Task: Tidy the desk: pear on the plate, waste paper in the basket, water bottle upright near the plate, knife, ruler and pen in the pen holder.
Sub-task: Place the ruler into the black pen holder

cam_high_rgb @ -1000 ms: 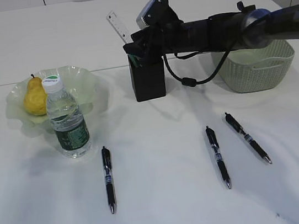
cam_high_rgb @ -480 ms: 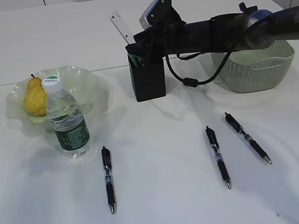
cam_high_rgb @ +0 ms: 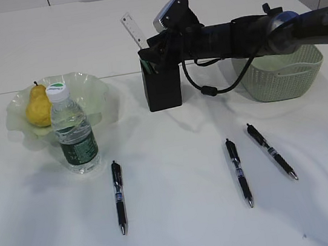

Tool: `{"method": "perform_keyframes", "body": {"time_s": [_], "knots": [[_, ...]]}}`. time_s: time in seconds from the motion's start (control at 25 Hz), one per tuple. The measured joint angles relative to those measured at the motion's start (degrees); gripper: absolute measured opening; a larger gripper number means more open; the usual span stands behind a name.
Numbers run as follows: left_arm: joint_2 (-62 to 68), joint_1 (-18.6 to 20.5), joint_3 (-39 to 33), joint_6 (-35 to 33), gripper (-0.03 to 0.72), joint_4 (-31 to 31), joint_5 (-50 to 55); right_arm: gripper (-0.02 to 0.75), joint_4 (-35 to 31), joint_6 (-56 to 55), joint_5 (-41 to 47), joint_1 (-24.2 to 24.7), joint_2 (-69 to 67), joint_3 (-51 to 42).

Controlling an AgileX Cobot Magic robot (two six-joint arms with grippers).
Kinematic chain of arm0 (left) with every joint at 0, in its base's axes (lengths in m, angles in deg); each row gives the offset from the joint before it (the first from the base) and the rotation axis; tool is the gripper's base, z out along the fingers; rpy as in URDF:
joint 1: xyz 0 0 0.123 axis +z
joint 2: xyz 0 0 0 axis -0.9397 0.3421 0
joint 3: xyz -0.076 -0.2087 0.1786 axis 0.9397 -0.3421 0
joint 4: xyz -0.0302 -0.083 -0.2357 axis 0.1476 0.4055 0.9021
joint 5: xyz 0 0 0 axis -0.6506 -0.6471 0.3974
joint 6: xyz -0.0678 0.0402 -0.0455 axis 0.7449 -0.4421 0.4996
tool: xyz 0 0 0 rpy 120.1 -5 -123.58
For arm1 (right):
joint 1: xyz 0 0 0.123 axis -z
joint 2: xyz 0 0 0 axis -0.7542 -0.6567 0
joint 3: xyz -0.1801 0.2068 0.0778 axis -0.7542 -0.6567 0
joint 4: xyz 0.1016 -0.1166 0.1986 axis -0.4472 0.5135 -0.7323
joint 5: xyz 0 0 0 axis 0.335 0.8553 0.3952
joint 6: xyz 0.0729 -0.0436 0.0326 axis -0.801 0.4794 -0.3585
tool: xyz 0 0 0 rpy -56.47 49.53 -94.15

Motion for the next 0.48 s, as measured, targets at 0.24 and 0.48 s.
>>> {"method": "perform_keyframes", "body": {"time_s": [0.24,0.48], "knots": [[0.00,0.00,0.00,0.00,0.510,0.00,0.00,0.295,0.00,0.00,0.00,0.00,0.00,0.00],[0.00,0.00,0.00,0.00,0.510,0.00,0.00,0.295,0.00,-1.39,0.00,0.58,0.00,0.00]]}}
